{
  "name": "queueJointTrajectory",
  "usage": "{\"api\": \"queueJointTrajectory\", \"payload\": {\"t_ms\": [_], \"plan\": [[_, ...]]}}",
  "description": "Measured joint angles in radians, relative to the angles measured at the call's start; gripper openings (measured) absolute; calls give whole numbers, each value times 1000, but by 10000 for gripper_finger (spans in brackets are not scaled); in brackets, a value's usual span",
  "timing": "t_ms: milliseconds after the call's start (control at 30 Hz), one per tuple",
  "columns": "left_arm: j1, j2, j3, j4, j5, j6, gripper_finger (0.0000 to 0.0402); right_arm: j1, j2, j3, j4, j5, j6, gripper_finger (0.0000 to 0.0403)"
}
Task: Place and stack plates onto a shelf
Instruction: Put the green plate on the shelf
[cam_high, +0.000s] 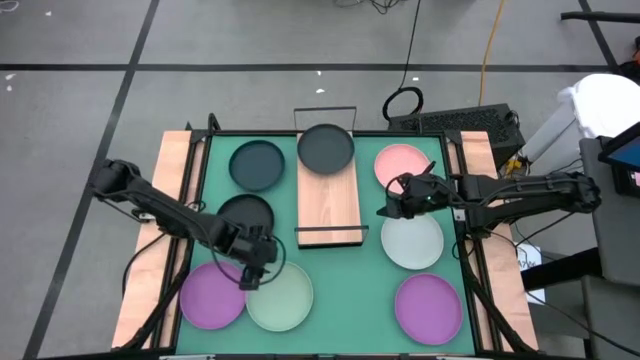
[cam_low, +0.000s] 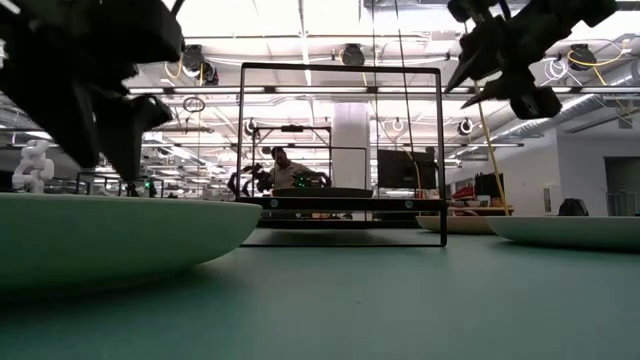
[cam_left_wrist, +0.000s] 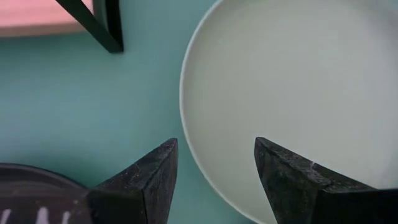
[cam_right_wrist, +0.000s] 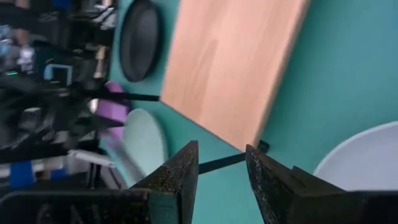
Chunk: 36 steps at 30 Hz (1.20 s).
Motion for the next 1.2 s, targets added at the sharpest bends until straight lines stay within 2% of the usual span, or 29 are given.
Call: {"api": "queueJointTrajectory", "payload": {"t_ms": [433, 667, 767, 1000, 1200], "plan": [[30, 158, -1, 29, 0, -12, 218, -11, -96, 0, 11, -13, -127, 118], [31, 215, 1, 96, -2, -49, 213, -11, -121, 0, 8, -14, -163, 118], [31, 222, 2, 114, -7, -52, 187, -11, -126, 0, 6, -16, -172, 118], [31, 223, 2, 131, -11, -49, 93, -11, -135, 1, 4, -17, -203, 118], [31, 199, 2, 151, -6, -72, 35, -11, -135, 1, 4, -16, -218, 118]]}}
